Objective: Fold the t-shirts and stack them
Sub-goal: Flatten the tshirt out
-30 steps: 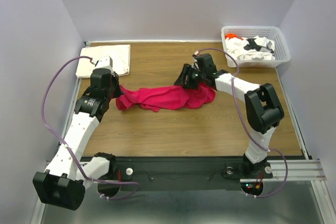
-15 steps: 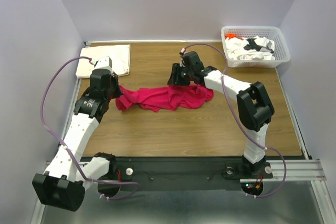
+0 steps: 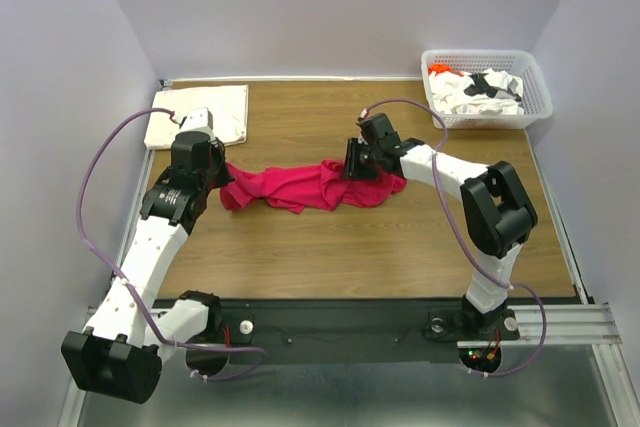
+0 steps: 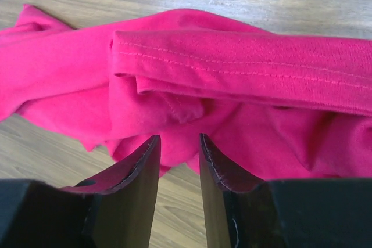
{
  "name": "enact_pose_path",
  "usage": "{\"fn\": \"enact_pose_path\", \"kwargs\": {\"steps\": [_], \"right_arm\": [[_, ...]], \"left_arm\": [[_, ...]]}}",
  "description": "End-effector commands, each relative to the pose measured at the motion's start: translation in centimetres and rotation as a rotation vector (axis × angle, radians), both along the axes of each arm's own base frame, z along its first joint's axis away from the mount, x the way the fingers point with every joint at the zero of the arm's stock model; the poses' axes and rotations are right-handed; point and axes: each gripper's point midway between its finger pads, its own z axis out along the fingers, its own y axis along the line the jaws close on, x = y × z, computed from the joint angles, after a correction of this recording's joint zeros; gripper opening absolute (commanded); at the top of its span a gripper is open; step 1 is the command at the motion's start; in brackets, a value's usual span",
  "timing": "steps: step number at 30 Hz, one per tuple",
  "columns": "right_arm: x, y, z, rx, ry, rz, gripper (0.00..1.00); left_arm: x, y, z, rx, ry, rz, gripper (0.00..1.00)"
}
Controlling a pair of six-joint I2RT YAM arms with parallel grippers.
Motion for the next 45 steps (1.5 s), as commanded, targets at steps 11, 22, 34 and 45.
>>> {"fn": "enact_pose_path", "kwargs": {"steps": [11,22,34,45], "right_arm": [[2.5,1.0,-0.9,0.107,-0.02,-0.024,0.43],[2.5,2.0,-1.6,0.149,-0.013,0.034,0.43],[2.1,1.1,1.4,0.154,-0.067,0.039,0.09],[5.3,-8.0,11.8,0.118,-0.238,-0.124,0.01]], "left_arm": [[0.0,0.3,1.2,-0.005,-0.046,0.011,0.0],[0.0,0.2,1.2,-0.007,-0.043,0.011,0.0],[0.0,0.8,2.1,0.009,-0.057,0.035,0.0],[2.3,2.3,7.7,0.0,-0.184,0.162,0.0]]}}
